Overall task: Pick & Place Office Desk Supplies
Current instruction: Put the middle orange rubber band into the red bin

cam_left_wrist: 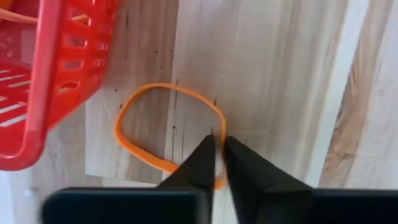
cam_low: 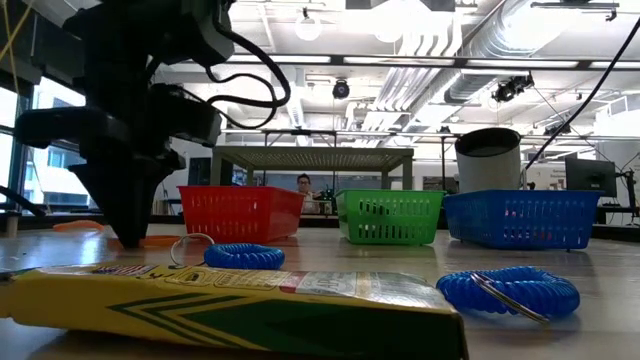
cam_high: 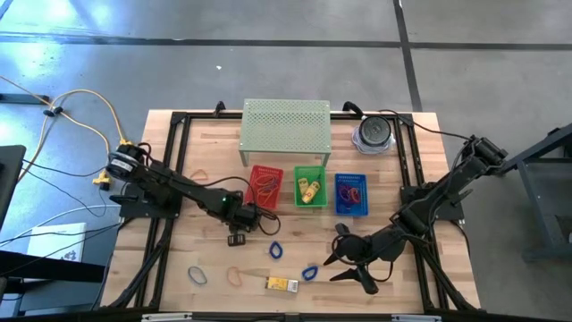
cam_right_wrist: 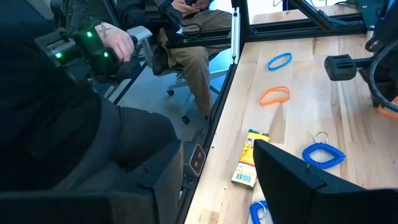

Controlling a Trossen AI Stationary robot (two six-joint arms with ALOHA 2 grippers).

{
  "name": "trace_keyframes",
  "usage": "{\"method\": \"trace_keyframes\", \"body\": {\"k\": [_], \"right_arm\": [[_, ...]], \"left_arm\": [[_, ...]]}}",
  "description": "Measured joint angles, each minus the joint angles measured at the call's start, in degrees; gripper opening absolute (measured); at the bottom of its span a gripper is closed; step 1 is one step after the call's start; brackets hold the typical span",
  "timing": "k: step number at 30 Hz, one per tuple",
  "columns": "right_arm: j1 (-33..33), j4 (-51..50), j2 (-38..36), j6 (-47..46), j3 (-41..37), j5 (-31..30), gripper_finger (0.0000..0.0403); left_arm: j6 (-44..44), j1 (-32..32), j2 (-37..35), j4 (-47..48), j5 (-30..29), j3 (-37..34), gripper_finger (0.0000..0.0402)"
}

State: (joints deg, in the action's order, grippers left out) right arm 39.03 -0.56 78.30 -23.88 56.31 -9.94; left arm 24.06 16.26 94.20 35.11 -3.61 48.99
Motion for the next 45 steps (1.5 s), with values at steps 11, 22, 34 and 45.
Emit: {"method": "trace_keyframes", "body": {"k": [11,22,34,45], "right_arm": [[0.4,0.0,0.0,0.0,0.0,0.0,0.0184],[0.4,0.0,0.0,0.1,0.0,0.0,0.0184],[0.4,0.0,0.0,0.3,0.0,0.0,0.0184],[0.4,0.0,0.0,3.5,0.0,0.9,0.0184]], "left_arm": [[2.1,4.1,3.7,1.5,-2.7,0.3,0.0001],[11.4,15.2,-2.7,14.1,-3.4,11.0,0.0001],[3.0,12.9,-2.8,31.2,-13.0,33.1,0.0000],[-14.6,-8.5,-2.5,29.8,-7.0,35.2,0.0000]]}}
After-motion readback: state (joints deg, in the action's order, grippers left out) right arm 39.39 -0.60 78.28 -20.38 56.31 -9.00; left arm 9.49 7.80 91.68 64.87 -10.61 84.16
